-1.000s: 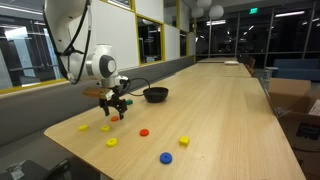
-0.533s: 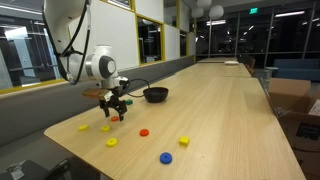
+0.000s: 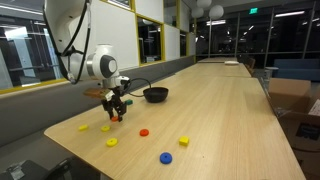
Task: Pick up the orange objects from the table and put them in the bowl
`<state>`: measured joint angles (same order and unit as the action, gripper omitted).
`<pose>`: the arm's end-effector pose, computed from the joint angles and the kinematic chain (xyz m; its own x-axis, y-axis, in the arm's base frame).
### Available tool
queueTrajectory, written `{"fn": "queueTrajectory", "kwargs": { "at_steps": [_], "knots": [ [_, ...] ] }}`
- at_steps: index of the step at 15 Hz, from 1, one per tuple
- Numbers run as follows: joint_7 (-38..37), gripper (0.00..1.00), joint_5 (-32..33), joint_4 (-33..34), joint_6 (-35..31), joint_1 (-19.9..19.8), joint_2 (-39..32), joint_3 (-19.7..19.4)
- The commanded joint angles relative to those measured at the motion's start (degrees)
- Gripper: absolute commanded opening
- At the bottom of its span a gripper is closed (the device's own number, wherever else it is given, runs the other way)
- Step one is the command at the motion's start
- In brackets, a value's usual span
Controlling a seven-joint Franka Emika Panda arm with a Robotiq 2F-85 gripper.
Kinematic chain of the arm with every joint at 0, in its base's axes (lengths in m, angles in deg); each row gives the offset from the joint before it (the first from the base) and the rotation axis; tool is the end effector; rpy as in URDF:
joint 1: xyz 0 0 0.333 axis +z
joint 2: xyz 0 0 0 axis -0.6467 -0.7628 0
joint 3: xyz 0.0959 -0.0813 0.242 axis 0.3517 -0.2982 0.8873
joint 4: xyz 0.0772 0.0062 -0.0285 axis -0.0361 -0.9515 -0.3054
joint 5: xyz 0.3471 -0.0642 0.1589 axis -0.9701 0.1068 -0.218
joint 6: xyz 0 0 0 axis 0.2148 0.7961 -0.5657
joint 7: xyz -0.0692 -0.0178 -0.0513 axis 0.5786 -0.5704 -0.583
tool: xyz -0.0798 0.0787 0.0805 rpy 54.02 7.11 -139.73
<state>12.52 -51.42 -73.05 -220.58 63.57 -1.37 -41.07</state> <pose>0.4756 0.2106 0.0814 0.9985 0.0197 0.0504 0.0202 -0.9997 -0.0103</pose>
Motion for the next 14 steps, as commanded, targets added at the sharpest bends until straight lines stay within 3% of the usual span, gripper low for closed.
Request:
{"fn": "queueTrajectory", "kwargs": {
  "at_steps": [1, 2, 8, 14],
  "knots": [
    [-1.28, 0.27, 0.94, -1.54, -0.73, 1.05, 2.02, -1.30],
    [-1.24, 0.21, 1.00, -1.48, -0.43, 0.96, 2.37, -1.44],
    [-0.32, 0.25, 5.02, 1.72, 2.34, 0.60, 4.76, -5.41],
    [3.91, 0.25, 9.68, 10.70, 4.20, -3.50, 4.32, -6.89]
  ]
}}
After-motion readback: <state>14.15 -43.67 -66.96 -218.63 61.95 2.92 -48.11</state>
